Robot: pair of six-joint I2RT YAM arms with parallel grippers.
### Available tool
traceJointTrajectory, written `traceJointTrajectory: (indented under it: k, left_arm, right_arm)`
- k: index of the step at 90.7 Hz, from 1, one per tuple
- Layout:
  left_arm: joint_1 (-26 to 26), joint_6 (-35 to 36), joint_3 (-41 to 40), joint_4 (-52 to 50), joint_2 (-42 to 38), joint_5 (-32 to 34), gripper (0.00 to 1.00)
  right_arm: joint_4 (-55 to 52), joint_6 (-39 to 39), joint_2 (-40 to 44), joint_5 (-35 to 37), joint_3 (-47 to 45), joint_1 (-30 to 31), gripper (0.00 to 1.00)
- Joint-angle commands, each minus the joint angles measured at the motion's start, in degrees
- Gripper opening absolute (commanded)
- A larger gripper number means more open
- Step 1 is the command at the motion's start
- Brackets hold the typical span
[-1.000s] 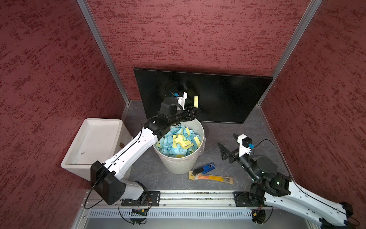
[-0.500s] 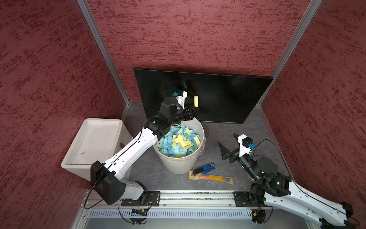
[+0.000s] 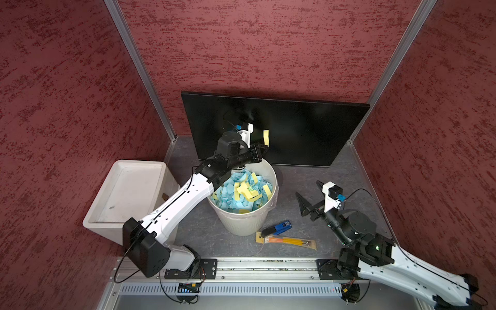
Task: Remove the sticky note from the monitor
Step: Tear off the sticky note from the monitor, then place the sticky note in the trash bin.
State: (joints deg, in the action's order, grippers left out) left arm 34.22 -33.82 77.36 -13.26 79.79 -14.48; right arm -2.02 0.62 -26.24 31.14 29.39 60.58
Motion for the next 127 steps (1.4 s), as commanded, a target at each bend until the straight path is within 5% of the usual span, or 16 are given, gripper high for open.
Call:
traceJointTrajectory:
  k: [1,44,97,127]
  left_arm:
    - [0.4,0.1,-0.6,-0.1,-1.8,1.1,0.0]
    - [5.0,0.4,-4.8,-4.2,-9.1,4.6,0.0]
    - [13.8,0.9,-14.3,-15.7,-24.5,16.3,0.0]
    - [15.9,-1.1,-19.0,-19.6,-31.8,20.7,0.08]
  right_arm:
    - [-0.1,-0.1,0.4,1.1,-0.3,-0.5,0.99]
    - [-0.1,0.1,0.4,1.0,-0.2,-0.4,0.98]
    - [-0.1,0.2,0.4,1.1,-0.2,-0.5,0.99]
    - [0.1,0.2,0.3,1.2,-0.3,-0.5,0.98]
